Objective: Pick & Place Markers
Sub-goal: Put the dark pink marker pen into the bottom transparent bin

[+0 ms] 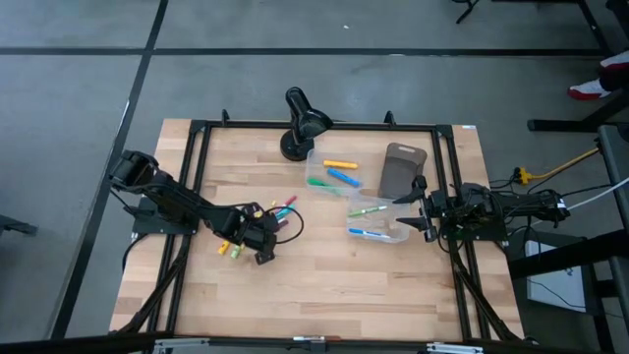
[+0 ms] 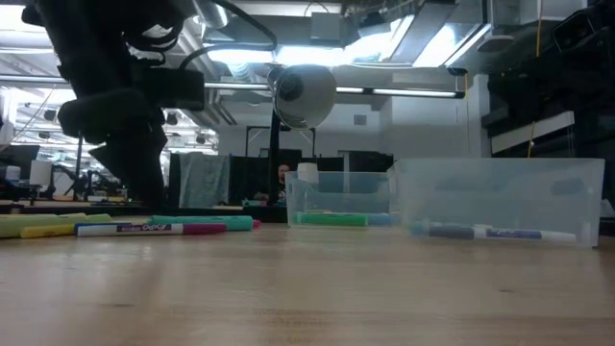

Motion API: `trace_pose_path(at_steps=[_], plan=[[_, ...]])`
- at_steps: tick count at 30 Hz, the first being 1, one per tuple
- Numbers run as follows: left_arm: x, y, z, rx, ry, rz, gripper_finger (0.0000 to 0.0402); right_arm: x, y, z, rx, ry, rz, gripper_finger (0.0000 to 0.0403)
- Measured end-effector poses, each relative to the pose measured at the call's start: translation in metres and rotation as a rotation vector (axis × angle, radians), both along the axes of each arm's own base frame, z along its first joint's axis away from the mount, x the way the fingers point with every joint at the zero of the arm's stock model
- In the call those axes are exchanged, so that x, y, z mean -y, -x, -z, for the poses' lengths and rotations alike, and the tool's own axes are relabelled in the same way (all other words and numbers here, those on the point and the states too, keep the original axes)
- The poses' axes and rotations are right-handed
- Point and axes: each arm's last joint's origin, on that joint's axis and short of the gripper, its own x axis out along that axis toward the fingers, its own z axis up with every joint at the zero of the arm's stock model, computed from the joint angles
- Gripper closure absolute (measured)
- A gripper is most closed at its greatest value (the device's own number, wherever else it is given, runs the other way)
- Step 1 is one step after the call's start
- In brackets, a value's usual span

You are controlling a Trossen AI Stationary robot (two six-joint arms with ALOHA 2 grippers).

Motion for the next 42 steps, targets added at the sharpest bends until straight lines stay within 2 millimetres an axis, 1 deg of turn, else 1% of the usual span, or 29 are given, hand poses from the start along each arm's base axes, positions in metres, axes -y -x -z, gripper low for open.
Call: trace_pose_path(at_steps=[9, 17, 25, 29, 37, 42], plan=[[-0.002, 0.002, 0.008, -0.001, -0.008, -0.003, 0.0309, 0.000, 0.000, 0.000, 0.000, 0.000, 0.000, 0.0159], [-0.001, -0.001, 0.019, -0.028, -0.018, 0.006, 0.0308, 0.000, 0.000, 0.000, 0.000, 0.000, 0.000, 0.0159], [0.000, -0.005, 0.030, -0.051, -0.035, 0.007, 0.0317, 0.000, 0.000, 0.000, 0.000, 0.000, 0.000, 0.0159], [0.000, -0.005, 0.030, -0.050, -0.035, 0.008, 0.0329, 0.000, 0.000, 0.000, 0.000, 0.000, 0.000, 0.0159], [0.000, -0.005, 0.031, -0.054, -0.037, 0.009, 0.0374, 0.000, 0.000, 0.000, 0.000, 0.000, 0.000, 0.0159], [0.000, -0.006, 0.030, -0.046, -0.050, 0.005, 0.0373, 0.000, 0.000, 0.000, 0.000, 0.000, 0.000, 0.0159]])
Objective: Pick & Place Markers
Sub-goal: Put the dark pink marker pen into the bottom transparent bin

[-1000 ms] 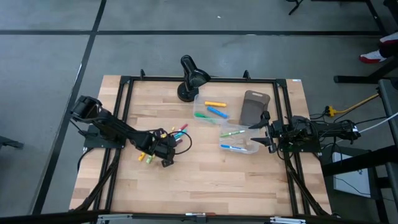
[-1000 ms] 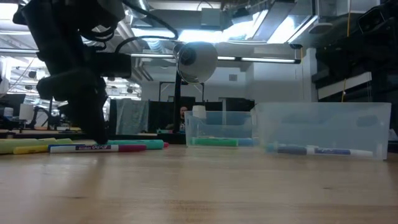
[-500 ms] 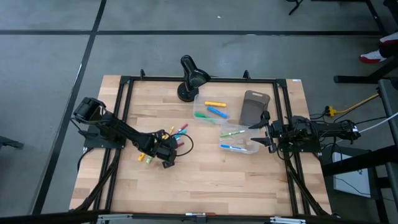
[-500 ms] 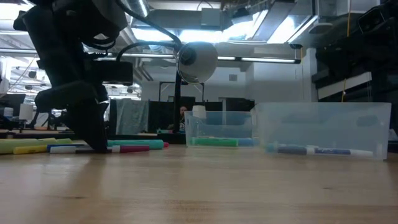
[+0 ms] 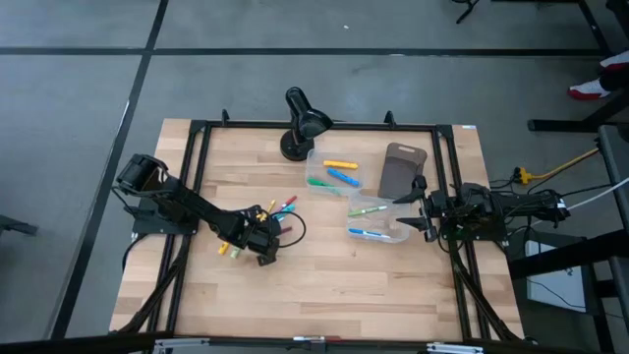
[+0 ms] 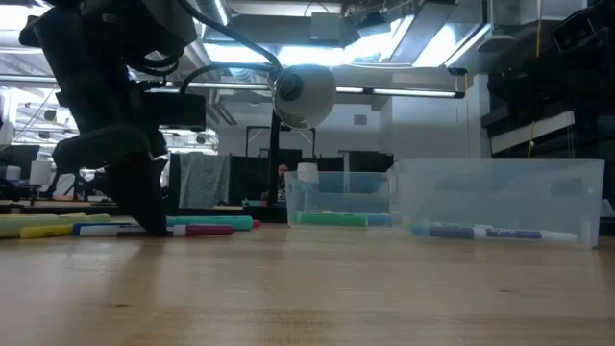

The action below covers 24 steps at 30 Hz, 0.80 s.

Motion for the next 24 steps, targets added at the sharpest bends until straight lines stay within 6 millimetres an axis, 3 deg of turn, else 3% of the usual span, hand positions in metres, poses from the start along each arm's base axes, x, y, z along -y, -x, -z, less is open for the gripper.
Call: trace_pose_path(at_steps=[7, 24], plan=[[0.001, -0.010, -0.008, 0.018, -0.054, 0.048, 0.0374, 0.000, 0.000, 0.000, 0.000, 0.000, 0.000, 0.0159], [0.000, -0.050, -0.055, 0.153, -0.136, 0.142, 0.0374, 0.000, 0.000, 0.000, 0.000, 0.000, 0.000, 0.0159]])
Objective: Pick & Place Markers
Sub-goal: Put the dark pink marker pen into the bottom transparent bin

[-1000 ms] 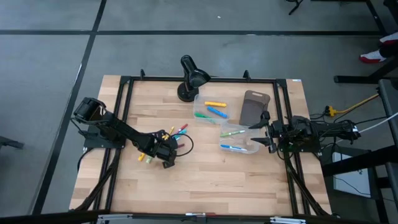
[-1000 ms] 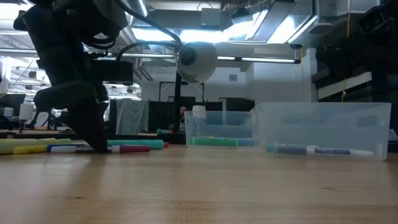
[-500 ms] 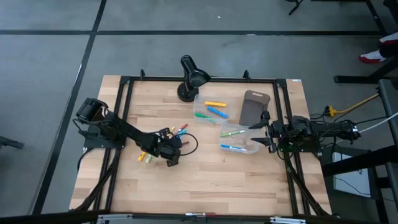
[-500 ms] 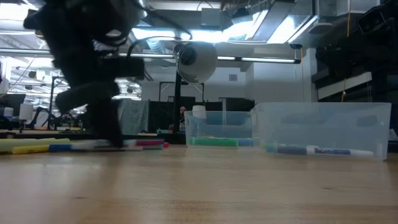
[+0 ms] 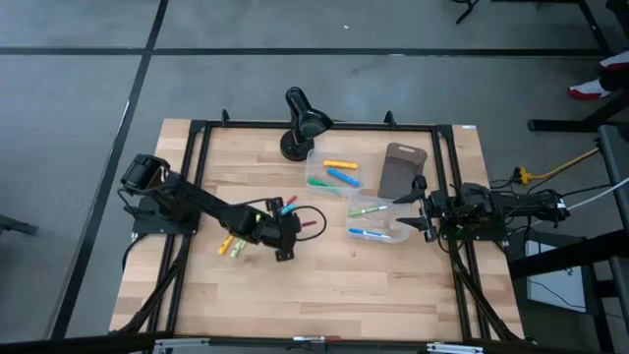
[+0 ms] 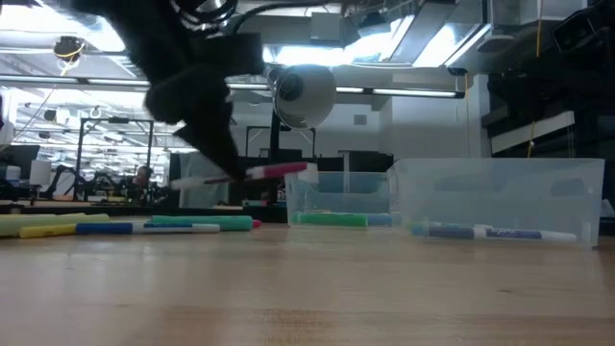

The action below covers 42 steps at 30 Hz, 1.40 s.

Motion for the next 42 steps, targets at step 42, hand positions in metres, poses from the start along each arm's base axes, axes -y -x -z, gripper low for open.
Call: trace_pose_path(at_steps=[42], plan=[[-0.044, -0.057, -0.055, 0.530, -0.038, 0.156, 0.0374, 0.000, 0.000, 0.000, 0.000, 0.000, 0.000, 0.0159]])
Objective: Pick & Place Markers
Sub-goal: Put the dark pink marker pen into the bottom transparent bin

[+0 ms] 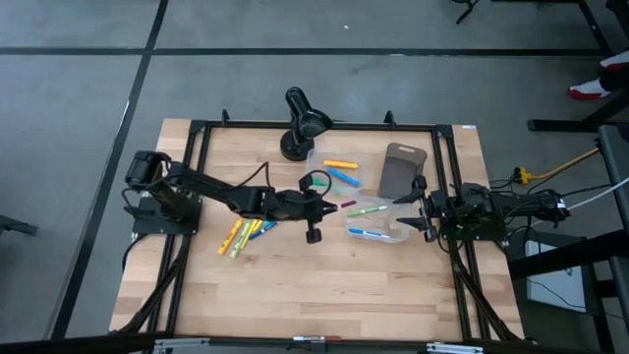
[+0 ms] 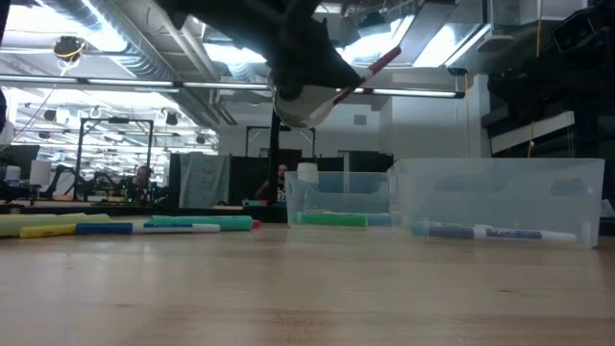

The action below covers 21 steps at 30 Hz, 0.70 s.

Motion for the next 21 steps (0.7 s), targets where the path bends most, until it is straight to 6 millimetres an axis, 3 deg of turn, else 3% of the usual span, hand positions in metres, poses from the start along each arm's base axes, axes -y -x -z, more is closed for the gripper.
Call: trace_pose_path(at_steps=[4, 21], plan=[[-0.003, -0.011, 0.002, -0.007, -0.001, 0.019, 0.0374, 0.000, 0.000, 0.000, 0.000, 0.000, 0.000, 0.0159], [-0.005, -0.091, 0.004, -0.072, -0.221, 0.141, 0.0374, 0.000, 0.000, 0.000, 0.000, 0.000, 0.000, 0.0159]])
